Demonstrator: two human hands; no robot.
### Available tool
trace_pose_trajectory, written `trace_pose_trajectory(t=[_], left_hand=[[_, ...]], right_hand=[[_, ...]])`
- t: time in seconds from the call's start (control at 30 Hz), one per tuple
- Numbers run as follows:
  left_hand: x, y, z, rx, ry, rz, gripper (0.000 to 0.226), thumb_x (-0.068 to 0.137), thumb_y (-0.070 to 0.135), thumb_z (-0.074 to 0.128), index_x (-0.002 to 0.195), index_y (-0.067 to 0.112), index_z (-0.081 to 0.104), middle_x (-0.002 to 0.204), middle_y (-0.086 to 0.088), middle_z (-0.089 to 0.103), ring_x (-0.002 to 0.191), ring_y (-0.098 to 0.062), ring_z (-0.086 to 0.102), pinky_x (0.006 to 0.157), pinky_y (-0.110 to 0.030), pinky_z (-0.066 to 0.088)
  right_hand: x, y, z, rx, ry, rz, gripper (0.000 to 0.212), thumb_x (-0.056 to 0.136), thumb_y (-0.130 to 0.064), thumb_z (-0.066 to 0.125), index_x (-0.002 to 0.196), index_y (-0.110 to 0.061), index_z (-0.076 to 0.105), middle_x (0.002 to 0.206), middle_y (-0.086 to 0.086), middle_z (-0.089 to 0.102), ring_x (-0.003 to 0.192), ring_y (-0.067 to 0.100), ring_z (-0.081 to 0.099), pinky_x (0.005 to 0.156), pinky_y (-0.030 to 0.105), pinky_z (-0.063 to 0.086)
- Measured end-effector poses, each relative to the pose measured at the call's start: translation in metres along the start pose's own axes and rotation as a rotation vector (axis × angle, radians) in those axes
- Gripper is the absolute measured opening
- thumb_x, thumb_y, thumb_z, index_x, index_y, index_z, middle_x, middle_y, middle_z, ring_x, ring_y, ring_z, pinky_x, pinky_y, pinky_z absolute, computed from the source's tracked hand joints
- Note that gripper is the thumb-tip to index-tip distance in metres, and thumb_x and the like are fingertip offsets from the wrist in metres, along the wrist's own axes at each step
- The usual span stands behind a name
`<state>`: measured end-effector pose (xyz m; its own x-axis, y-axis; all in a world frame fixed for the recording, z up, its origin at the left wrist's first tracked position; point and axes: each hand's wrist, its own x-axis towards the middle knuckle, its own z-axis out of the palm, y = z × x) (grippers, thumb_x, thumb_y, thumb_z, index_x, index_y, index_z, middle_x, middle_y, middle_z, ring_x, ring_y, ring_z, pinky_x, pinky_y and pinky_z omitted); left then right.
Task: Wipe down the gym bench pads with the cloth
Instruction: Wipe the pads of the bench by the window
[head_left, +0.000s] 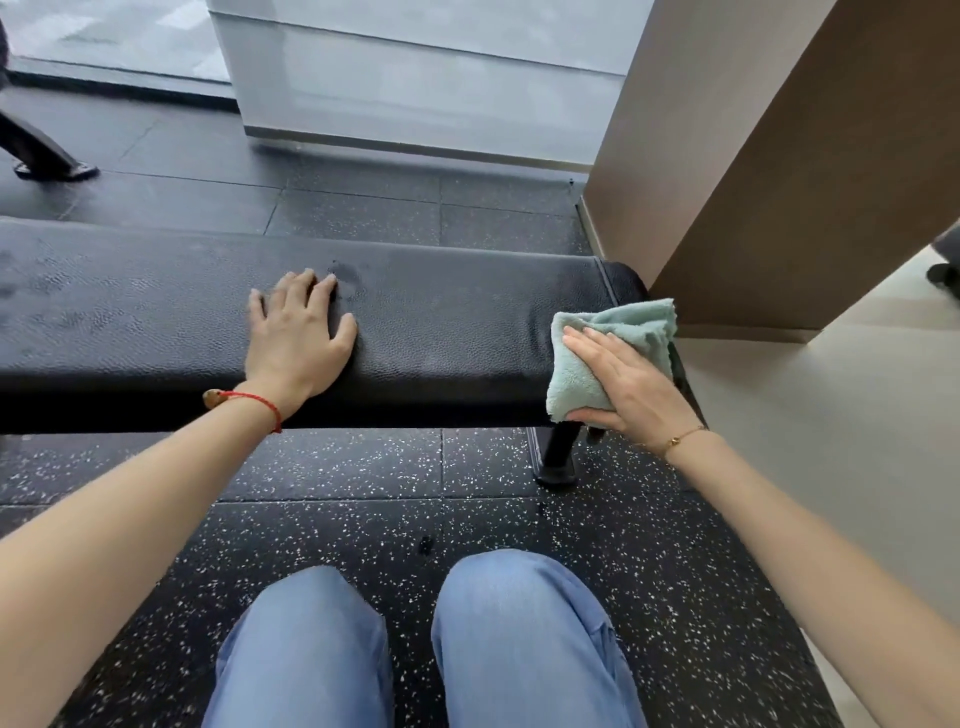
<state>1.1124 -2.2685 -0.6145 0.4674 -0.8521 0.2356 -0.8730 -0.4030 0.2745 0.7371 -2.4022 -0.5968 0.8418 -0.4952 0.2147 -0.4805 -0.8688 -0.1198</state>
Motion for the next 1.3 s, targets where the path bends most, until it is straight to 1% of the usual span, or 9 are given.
trace_pose_trajectory(t=[0.1,0.27,0.4,0.5,0.67,0.83,0.93,1.17,1.3], left_hand=[[-0.001,0.001,-0.003,0.019,-0.045,-0.008,0.059,0.097,0.045,0.035,0.150,0.018,0.032,0.158,-0.011,0.027,0.147,-0.027,0.017,0.119,-0.054,0.004],[0.000,0.002,-0.005,0.015,-0.077,0.004,0.062,0.097,0.046,0.034,0.152,0.017,0.027,0.159,-0.011,0.023,0.148,-0.028,0.013,0.119,-0.055,0.003],[0.001,-0.006,-0.010,0.024,-0.113,0.040,0.066,0.096,0.050,0.035,0.153,0.018,0.026,0.160,-0.011,0.023,0.148,-0.028,0.014,0.119,-0.054,0.005],[0.004,-0.013,-0.018,0.015,-0.097,0.092,0.063,0.096,0.051,0.038,0.149,0.018,0.034,0.157,-0.010,0.030,0.146,-0.026,0.021,0.119,-0.052,0.009],[0.008,-0.046,-0.032,-0.036,0.027,0.113,0.062,0.090,0.048,0.032,0.139,0.014,0.050,0.147,-0.010,0.046,0.137,-0.028,0.038,0.116,-0.045,0.021],[0.011,-0.091,-0.036,-0.007,0.046,0.063,0.063,0.088,0.048,0.033,0.138,0.014,0.051,0.146,-0.013,0.046,0.137,-0.030,0.037,0.117,-0.048,0.020],[0.009,-0.098,-0.033,-0.013,0.049,0.044,0.062,0.087,0.046,0.035,0.137,0.014,0.051,0.146,-0.012,0.045,0.138,-0.030,0.035,0.117,-0.050,0.018],[0.008,-0.095,-0.030,-0.014,0.050,0.018,0.060,0.088,0.044,0.037,0.138,0.013,0.048,0.147,-0.011,0.044,0.139,-0.028,0.033,0.119,-0.051,0.016],[0.007,-0.101,-0.029,-0.027,0.054,0.033,0.058,0.091,0.045,0.039,0.140,0.016,0.047,0.149,-0.009,0.043,0.140,-0.027,0.032,0.120,-0.049,0.015]], right_hand=[[-0.008,-0.004,0.005,-0.017,0.033,0.085,0.090,0.081,-0.053,0.065,0.152,-0.011,0.027,0.160,0.003,0.027,0.149,0.016,0.020,0.122,0.042,0.016],[-0.004,-0.016,0.006,-0.009,0.020,0.081,0.088,0.083,-0.052,0.061,0.152,-0.010,0.026,0.160,0.003,0.025,0.150,0.016,0.016,0.122,0.043,0.015],[0.018,-0.039,0.016,-0.005,0.028,-0.031,0.085,0.084,-0.049,0.064,0.151,-0.009,0.029,0.159,0.003,0.027,0.149,0.019,0.020,0.122,0.044,0.017],[0.055,-0.082,0.035,-0.014,0.045,-0.160,0.084,0.085,-0.045,0.068,0.150,-0.009,0.030,0.159,0.004,0.027,0.148,0.020,0.022,0.123,0.039,0.014],[0.120,-0.151,0.061,-0.030,0.063,-0.315,0.085,0.087,-0.056,0.061,0.150,-0.006,0.031,0.158,0.007,0.030,0.147,0.023,0.026,0.122,0.039,0.017],[0.093,-0.121,0.053,-0.113,0.145,-0.250,0.087,0.086,-0.065,0.058,0.150,-0.011,0.035,0.156,0.005,0.035,0.145,0.021,0.030,0.119,0.043,0.026],[0.075,-0.101,0.045,-0.138,0.134,-0.177,0.088,0.086,-0.065,0.058,0.151,-0.012,0.032,0.158,0.004,0.031,0.147,0.021,0.026,0.118,0.046,0.025],[0.146,-0.179,0.074,-0.144,0.093,-0.269,0.095,0.082,-0.071,0.055,0.151,-0.009,0.031,0.156,0.007,0.034,0.146,0.025,0.028,0.122,0.041,0.018],[0.114,-0.150,0.058,-0.124,0.109,-0.248,0.090,0.084,-0.067,0.055,0.151,-0.012,0.033,0.156,0.004,0.034,0.145,0.022,0.030,0.120,0.042,0.023]])
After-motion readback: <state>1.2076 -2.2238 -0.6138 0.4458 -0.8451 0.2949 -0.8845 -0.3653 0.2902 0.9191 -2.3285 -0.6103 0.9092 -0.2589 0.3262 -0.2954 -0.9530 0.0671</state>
